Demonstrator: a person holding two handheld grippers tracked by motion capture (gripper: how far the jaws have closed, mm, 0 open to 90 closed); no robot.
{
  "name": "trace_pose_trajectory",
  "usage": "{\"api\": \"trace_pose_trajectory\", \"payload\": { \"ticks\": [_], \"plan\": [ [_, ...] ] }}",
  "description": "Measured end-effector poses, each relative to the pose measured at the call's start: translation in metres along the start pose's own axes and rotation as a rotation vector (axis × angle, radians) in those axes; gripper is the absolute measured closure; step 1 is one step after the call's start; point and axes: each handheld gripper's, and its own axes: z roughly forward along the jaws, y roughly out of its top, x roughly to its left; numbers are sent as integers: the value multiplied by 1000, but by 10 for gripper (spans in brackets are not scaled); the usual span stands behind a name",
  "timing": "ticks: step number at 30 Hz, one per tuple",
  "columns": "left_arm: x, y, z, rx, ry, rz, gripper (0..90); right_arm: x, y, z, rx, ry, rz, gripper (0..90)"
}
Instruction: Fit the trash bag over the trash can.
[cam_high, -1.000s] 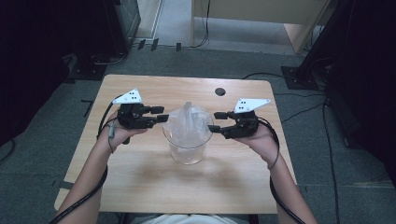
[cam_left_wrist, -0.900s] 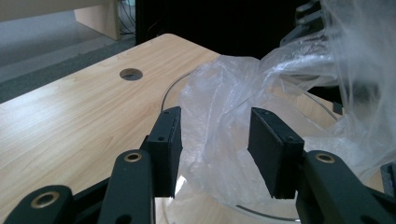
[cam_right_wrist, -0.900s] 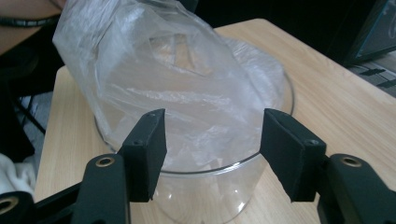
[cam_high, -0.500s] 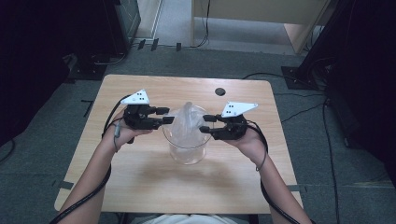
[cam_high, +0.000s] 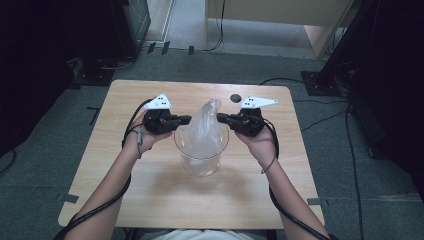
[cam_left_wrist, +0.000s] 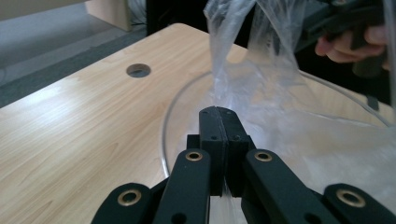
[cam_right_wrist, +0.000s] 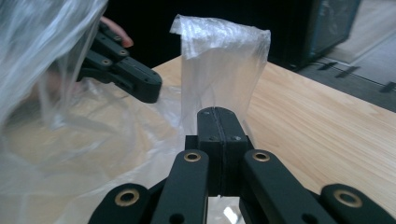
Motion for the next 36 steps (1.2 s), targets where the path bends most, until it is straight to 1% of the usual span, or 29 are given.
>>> {"api": "trace_pose_trajectory", "payload": {
  "ticks": [1,3,4,7,11,14,16,18,20,21,22,23,24,25,26,28,29,31,35,36],
  "plan": [
    [1,0,0,-7,10,-14,900,-1,0,-1,-3,-12,14,899],
    [4,0,1,-17,28,-40,900,-3,0,-2,-10,-11,42,805],
    [4,-1,1,-19,36,-49,900,-3,0,-3,-10,-13,50,773],
    [7,-1,2,-31,55,-69,900,-2,-1,-7,-27,-8,66,714],
    [7,-1,2,-39,60,-81,900,4,-4,-15,-21,-18,43,632],
    [7,-1,2,-41,65,-81,900,7,-8,-21,-22,-10,36,570],
    [8,-1,2,-42,67,-85,900,10,-12,-22,-21,8,35,521],
    [8,-1,3,-42,69,-90,900,14,-15,-20,-5,33,20,473],
    [8,-1,3,-44,65,-94,900,18,-17,-14,22,69,5,430],
    [7,-1,4,-44,65,-93,900,21,-18,-10,31,51,-2,416],
    [7,-1,4,-43,63,-94,900,22,-18,-6,37,28,-8,429],
    [7,-1,4,-42,63,-92,900,22,-18,-2,47,3,-6,474],
    [6,-1,5,-40,61,-93,900,22,-17,2,63,-29,-9,570],
    [7,-1,4,-38,60,-93,900,22,-17,5,82,-60,-25,655],
    [7,-1,4,-36,64,-92,900,21,-16,8,102,-102,-43,746],
    [8,-2,2,-34,67,-95,900,19,-15,11,120,-116,-32,840],
    [9,-3,1,-36,69,-98,900,17,-14,10,119,-116,-18,869],
    [12,-3,-2,-38,70,-102,900,13,-12,7,108,-116,14,887],
    [16,-5,-9,-44,72,-114,900,4,-4,-4,85,-115,36,900],
    [17,-5,-9,-45,72,-117,900,2,-2,-6,79,-121,38,900]
  ]
}}
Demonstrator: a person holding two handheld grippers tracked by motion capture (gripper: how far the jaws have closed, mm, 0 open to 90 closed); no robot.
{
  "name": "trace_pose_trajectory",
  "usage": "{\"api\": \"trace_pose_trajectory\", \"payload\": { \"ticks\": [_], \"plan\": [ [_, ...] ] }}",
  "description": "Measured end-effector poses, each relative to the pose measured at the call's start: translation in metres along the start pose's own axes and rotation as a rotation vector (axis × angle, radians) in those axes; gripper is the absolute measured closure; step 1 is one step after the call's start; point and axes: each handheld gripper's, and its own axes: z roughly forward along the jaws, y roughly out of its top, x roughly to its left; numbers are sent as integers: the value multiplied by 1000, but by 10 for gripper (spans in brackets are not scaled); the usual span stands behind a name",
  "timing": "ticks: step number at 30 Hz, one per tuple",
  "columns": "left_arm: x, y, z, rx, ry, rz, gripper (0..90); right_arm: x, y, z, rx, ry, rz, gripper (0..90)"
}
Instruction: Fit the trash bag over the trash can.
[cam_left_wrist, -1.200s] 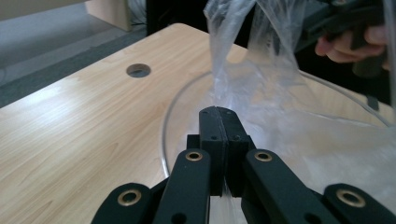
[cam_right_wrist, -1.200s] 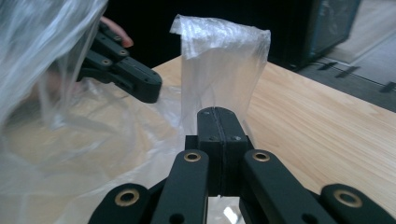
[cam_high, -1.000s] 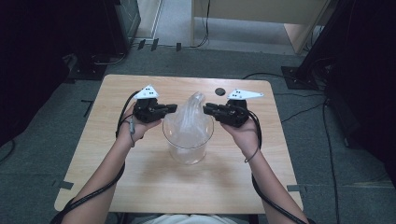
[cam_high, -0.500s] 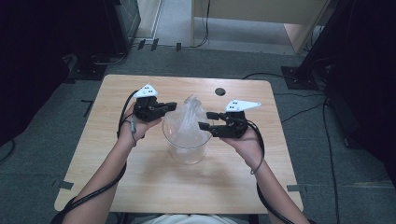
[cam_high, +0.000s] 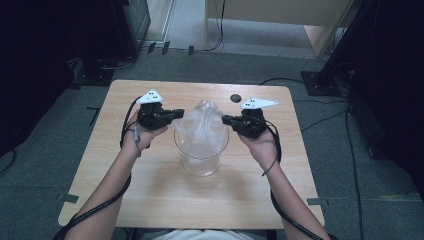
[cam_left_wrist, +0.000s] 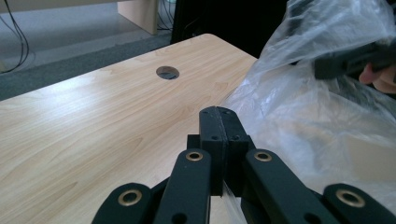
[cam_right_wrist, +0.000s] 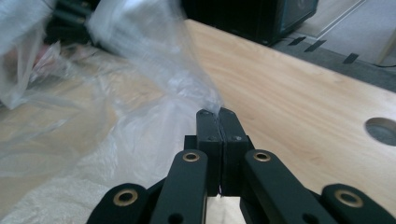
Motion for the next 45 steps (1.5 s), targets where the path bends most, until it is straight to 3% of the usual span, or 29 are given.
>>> {"api": "trace_pose_trajectory", "payload": {
  "ticks": [5,11,17,25,27,29,33,35,39,45],
  "plan": [
    [5,-3,4,-11,5,-19,900,-15,2,-1,-17,-23,25,900],
    [12,-12,15,-9,21,-47,900,-24,-10,14,10,-47,64,894],
    [17,-21,21,21,-11,-78,900,-24,-19,23,47,-36,56,890],
    [23,-33,28,103,-24,-111,896,-29,-33,34,125,-41,51,864],
    [24,-31,26,88,-35,-139,810,-31,-33,31,115,-39,54,769],
    [26,-28,21,51,-34,-128,714,-34,-30,26,77,-29,67,691],
    [29,-24,12,24,-43,-136,629,-38,-24,15,13,-22,69,523],
    [30,-21,8,21,-48,-137,594,-39,-22,10,-2,-26,52,487],
    [30,-17,2,21,-35,-97,544,-39,-18,0,-49,-23,49,422],
    [29,-12,-7,28,-44,-80,524,-34,-8,-6,-51,40,49,412]
  ]
}}
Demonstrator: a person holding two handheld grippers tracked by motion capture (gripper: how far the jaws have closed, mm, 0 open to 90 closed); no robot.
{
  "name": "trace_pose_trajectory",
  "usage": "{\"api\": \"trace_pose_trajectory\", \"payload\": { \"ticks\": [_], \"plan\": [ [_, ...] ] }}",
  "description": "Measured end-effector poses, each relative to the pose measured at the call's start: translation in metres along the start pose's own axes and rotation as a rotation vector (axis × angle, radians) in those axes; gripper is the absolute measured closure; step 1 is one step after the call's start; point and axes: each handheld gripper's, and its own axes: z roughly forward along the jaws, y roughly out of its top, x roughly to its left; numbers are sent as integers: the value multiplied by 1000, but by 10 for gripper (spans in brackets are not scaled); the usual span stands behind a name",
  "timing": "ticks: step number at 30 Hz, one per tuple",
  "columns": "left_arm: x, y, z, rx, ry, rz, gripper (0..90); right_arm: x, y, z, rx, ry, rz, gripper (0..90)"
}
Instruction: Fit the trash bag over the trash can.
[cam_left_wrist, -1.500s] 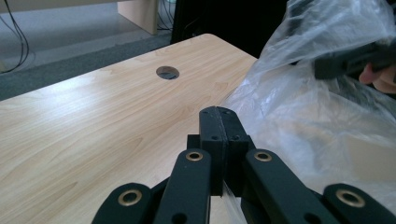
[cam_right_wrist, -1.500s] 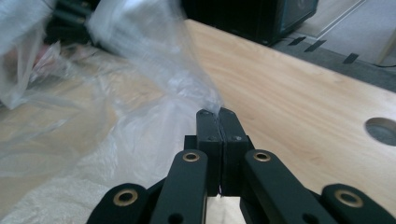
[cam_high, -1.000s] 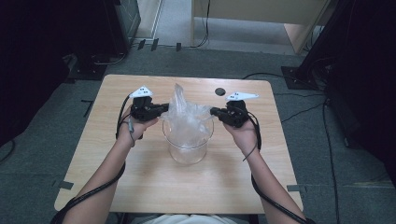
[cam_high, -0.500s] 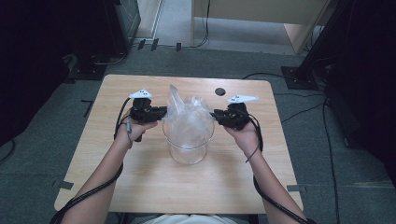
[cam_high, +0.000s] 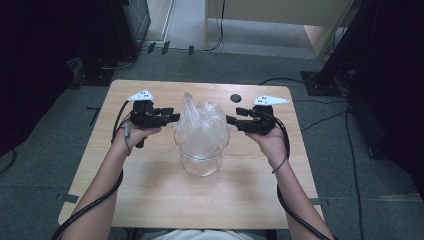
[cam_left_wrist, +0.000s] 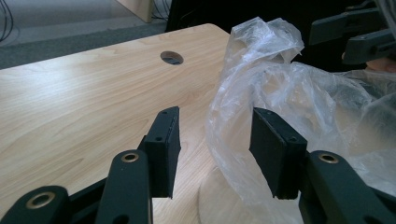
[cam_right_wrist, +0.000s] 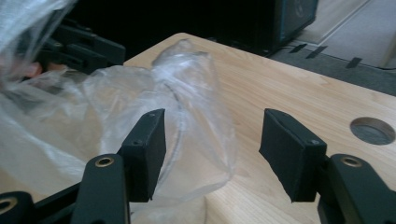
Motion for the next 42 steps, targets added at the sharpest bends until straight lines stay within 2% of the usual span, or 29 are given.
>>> {"api": "trace_pose_trajectory", "payload": {
  "ticks": [5,8,10,14,20,26,29,37,42],
  "plan": [
    [-5,5,-4,-8,-15,14,520,7,6,-2,-16,18,-22,455],
    [-11,8,-2,22,-3,27,502,12,8,0,1,62,-15,495],
    [-14,9,0,49,4,44,502,15,10,2,8,66,-33,517],
    [-19,11,3,51,-16,53,497,23,12,6,34,74,-29,491],
    [-26,13,2,49,-44,69,481,35,14,12,46,92,-78,464],
    [-36,13,2,95,-89,109,461,42,13,16,77,119,-117,443],
    [-39,12,2,107,-91,134,444,46,12,16,89,128,-139,433],
    [-43,11,-5,99,-105,134,436,51,8,16,102,155,-159,411],
    [-48,8,-9,95,-119,151,425,53,7,13,104,159,-163,403]
  ]
}}
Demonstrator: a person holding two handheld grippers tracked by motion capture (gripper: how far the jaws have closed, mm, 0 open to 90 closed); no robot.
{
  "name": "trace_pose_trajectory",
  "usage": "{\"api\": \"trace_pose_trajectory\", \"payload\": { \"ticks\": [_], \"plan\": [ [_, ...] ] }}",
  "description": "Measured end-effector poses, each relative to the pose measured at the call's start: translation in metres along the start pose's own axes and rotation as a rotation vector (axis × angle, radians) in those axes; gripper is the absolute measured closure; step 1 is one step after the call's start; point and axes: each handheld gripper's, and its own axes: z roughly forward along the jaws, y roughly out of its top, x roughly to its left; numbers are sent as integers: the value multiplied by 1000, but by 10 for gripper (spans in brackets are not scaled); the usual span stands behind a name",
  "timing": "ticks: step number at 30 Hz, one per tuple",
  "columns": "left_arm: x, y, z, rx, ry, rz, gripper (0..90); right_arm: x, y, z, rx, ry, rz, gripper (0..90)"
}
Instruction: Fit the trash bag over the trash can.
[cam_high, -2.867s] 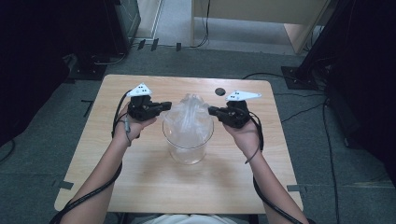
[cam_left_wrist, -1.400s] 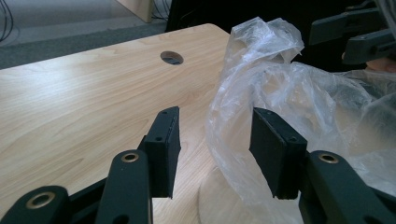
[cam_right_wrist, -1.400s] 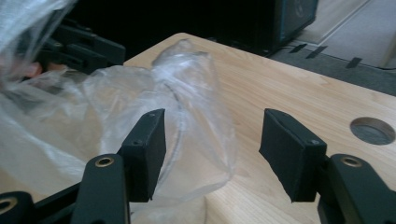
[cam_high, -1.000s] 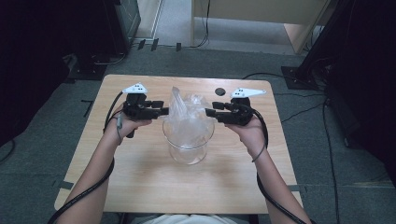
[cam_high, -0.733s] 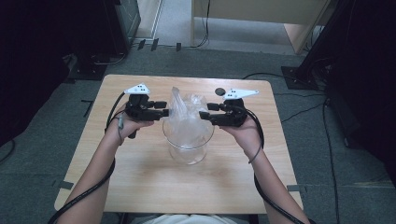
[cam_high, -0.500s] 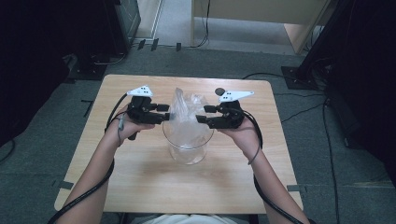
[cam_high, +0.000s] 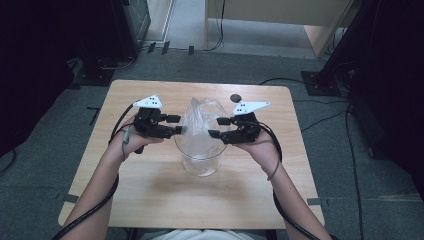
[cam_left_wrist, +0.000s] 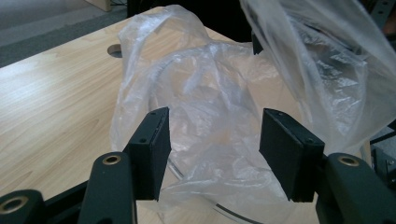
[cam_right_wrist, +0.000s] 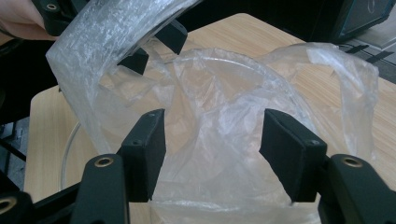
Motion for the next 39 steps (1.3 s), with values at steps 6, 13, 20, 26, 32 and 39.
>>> {"api": "trace_pose_trajectory", "payload": {
  "ticks": [6,13,20,26,32,39],
  "plan": [
    [-5,-5,-2,13,8,27,417,4,-4,-5,18,5,-7,378],
    [-14,-10,-5,11,-17,58,418,7,-9,-12,25,14,-14,370],
    [-17,-13,-10,11,-49,58,418,10,-11,-16,14,40,-6,374],
    [-16,-13,-23,-31,-51,59,418,15,-7,-24,-21,79,-21,375],
    [-12,-15,-33,-48,-93,62,417,18,-8,-27,-44,107,-34,364],
    [-20,-14,-18,-42,-111,129,402,26,-9,-13,-16,131,-48,359]
  ]
}}
